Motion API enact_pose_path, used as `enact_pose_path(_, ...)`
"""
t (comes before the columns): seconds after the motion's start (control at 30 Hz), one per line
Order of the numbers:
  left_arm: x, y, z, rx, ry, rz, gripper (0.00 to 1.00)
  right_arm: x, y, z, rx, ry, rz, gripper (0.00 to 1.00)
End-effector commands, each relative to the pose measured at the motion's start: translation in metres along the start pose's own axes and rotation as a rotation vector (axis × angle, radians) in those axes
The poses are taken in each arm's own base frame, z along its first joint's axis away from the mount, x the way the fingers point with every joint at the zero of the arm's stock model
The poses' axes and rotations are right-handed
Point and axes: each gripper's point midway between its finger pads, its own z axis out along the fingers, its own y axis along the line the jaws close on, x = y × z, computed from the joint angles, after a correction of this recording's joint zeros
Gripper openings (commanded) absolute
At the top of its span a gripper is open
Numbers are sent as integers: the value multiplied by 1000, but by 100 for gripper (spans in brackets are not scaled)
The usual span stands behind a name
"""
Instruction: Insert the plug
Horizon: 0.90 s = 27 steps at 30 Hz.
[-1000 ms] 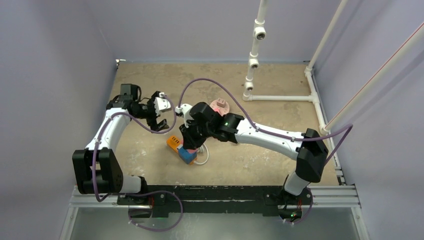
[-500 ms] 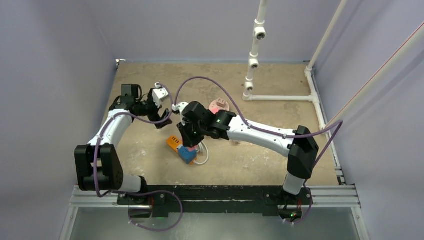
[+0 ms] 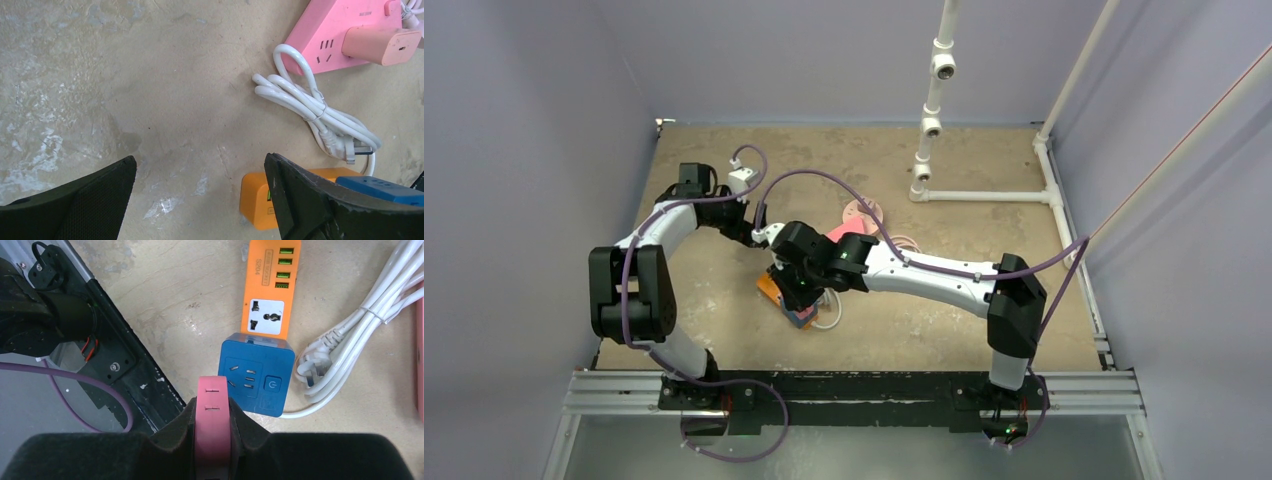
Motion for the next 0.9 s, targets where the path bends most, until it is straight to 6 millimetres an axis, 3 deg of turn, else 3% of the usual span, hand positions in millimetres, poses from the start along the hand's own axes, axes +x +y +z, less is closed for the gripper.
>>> enact_pose_path(0.0, -10, 2, -7, -29, -17, -36, 99, -16, 3, -10, 14, -45, 19, 0)
enact_pose_path(0.47, 6, 3, -10, -58, 23, -16, 99, 1, -6, -5, 46, -10, 33, 0)
enact_pose_path(0.87, 9, -1, -11, -30, 36, 12, 99, 1, -20, 3, 116, -12, 31, 0)
